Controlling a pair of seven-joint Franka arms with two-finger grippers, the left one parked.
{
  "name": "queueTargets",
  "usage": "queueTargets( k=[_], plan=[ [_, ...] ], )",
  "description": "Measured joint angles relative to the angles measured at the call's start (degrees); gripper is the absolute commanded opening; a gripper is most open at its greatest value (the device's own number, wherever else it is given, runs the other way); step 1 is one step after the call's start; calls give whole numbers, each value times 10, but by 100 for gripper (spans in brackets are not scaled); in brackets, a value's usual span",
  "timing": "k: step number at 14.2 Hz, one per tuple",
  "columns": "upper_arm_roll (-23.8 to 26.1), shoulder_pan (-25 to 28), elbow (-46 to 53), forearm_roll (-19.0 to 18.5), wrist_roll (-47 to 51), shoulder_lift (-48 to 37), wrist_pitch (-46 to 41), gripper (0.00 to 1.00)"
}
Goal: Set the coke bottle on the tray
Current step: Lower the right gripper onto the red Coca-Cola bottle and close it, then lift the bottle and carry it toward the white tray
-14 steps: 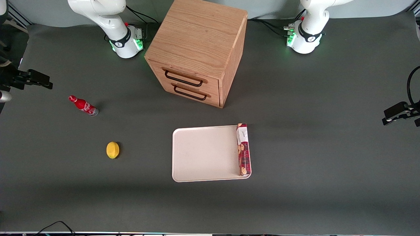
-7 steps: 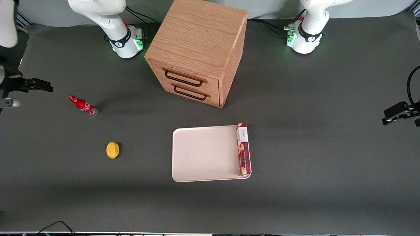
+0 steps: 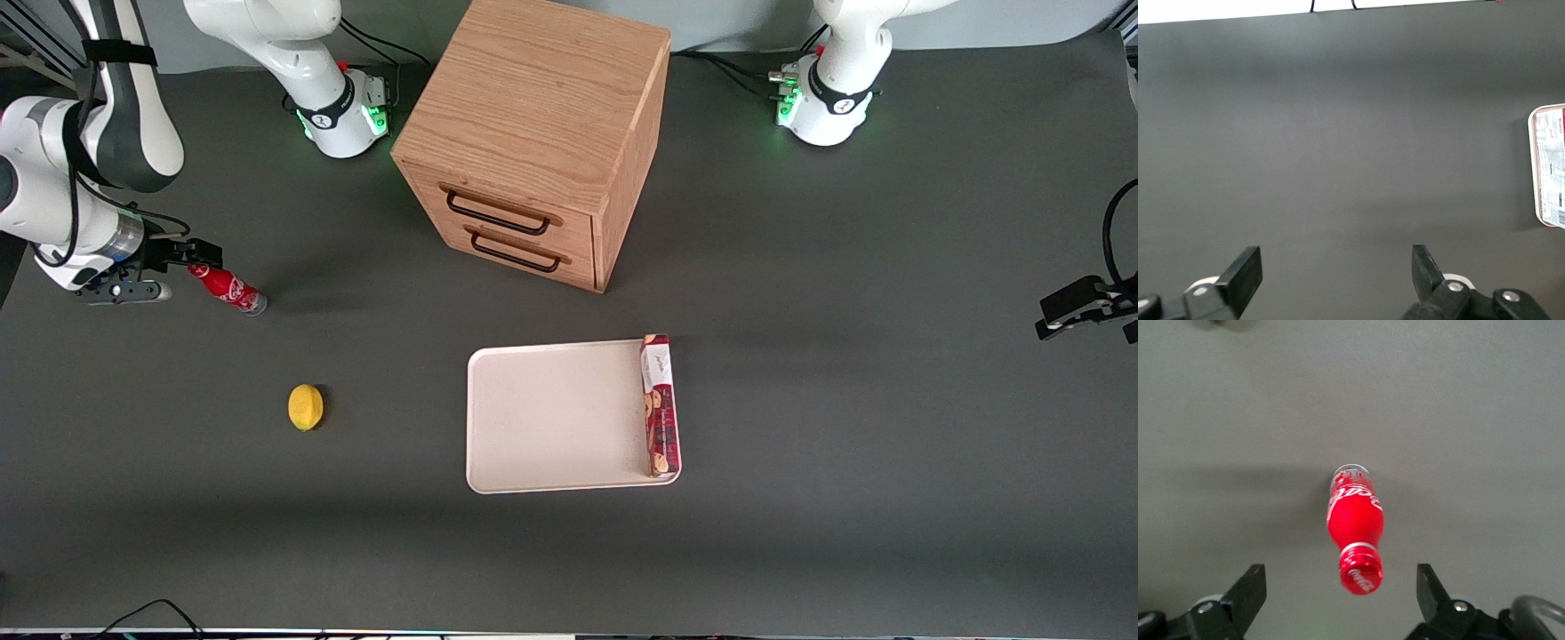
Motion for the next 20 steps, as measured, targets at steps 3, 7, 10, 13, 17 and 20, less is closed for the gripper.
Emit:
queueTargets(
  k=[3,7,10,13,17,20],
  plan=[
    [-12,-1,-34,-1,0,0,41,83],
    [-12,-2,-40,-2,0,0,47,0],
    [-12,-2,-40,-2,-4,0,48,0],
    [-12,-2,-40,-2,-10,0,48,0],
    [-7,0,10,-4,-13,-2,-6,0],
    [15,5,141,-4,-35,-5,-146,0]
  ],
)
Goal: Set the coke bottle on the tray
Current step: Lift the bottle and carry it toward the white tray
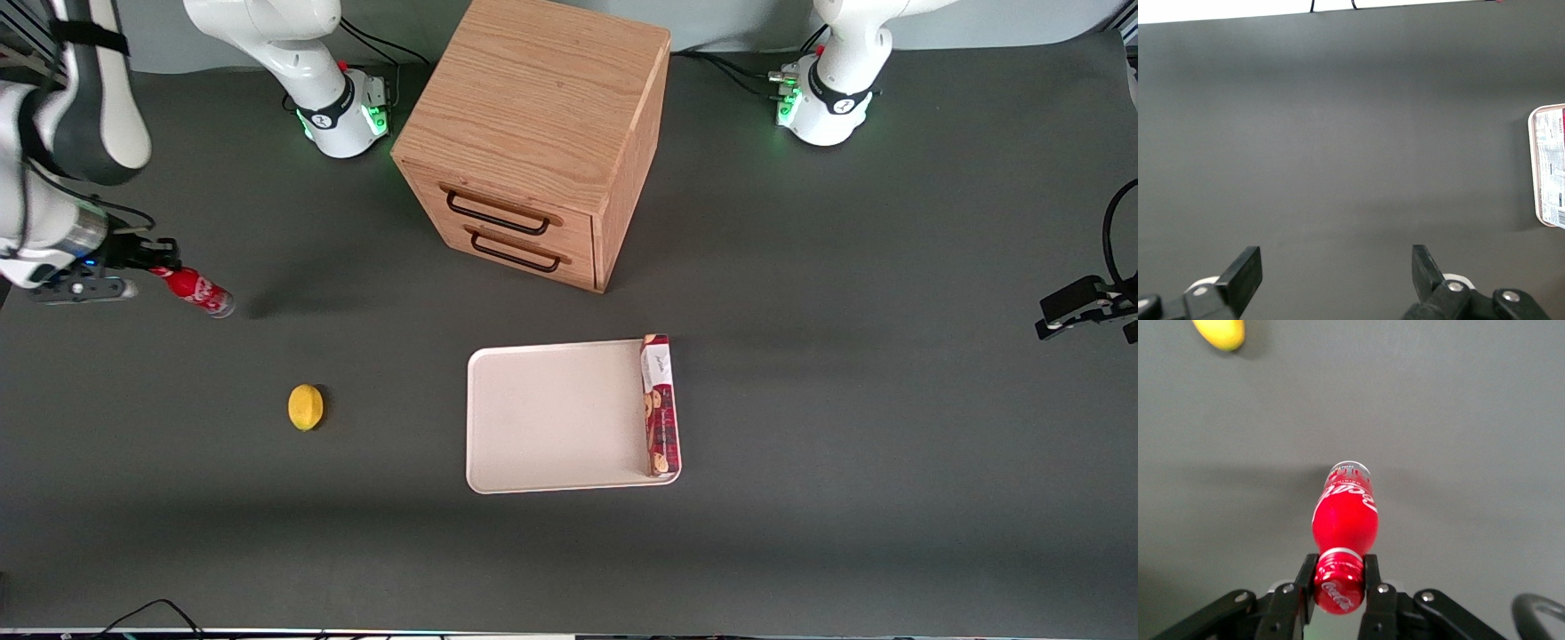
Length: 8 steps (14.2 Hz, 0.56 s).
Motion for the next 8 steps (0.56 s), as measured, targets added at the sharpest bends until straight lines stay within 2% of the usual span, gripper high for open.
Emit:
queueTargets(
  k=[4,6,8],
  plan=[
    [97,5,204,10,-2,15,-182,0],
    [137,9,309,44,10,50,-245,0],
    [164,11,397,82,58,101,-272,0]
  ],
)
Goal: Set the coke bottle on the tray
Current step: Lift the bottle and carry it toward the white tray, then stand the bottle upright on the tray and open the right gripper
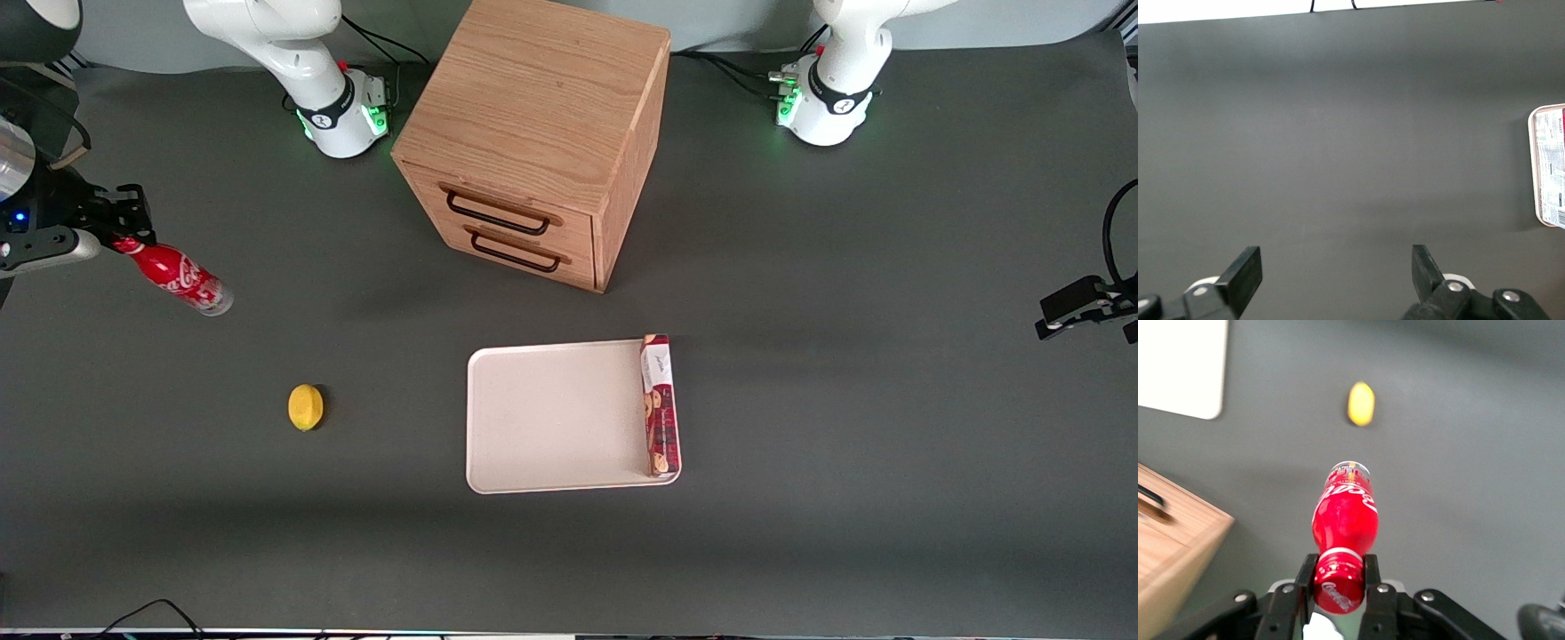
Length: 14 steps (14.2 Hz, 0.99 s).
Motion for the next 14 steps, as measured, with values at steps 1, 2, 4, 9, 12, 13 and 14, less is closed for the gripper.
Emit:
queueTargets(
  k=[1,2,4,9,12,13,14],
  plan=[
    [17,3,32,9,42,29,-4,0],
    [41,6,58,12,95,60,-5,0],
    [111,12,97,13,218,127,2,0],
    [185,60,123,-29,437,253,108,0],
    [216,76,119,-68,514,306,171,0],
    [224,80,113,-83,535,320,194,0],
    [231,83,103,-95,556,332,217,0]
  ],
)
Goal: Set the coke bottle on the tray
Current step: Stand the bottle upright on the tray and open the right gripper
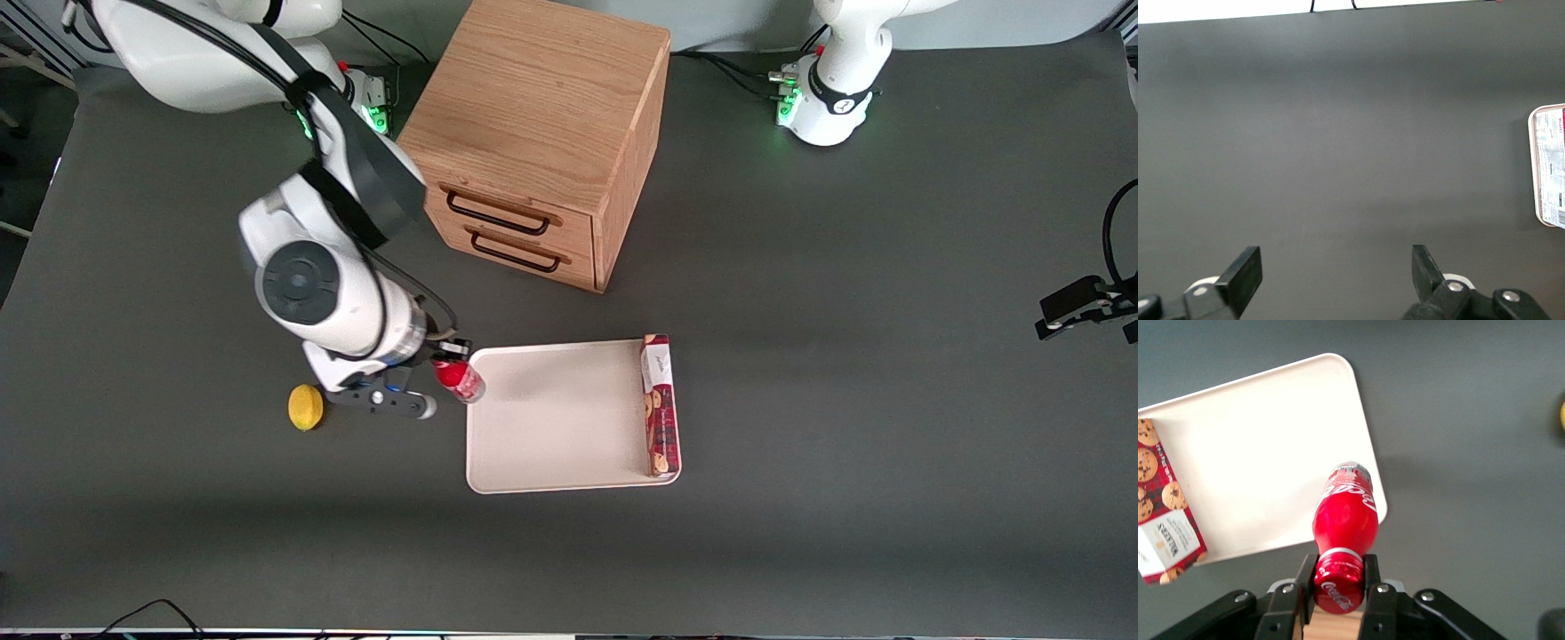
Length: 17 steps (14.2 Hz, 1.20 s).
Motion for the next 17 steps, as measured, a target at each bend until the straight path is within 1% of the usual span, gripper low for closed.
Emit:
queueTargets(
  k=[2,6,7,8,11,13,15,17],
  plan=[
    [5,5,-19,-21,28,20,38,0],
    [7,8,-27,-52,57,57,69,0],
    [7,9,-27,-56,60,63,72,20],
    [8,10,-25,-58,61,63,72,99],
    [8,8,-21,-58,62,62,74,100],
    [8,5,-10,-58,61,52,60,100],
    [8,3,10,-60,41,26,8,100],
    [8,-7,35,-60,-6,-18,-62,100]
  ],
)
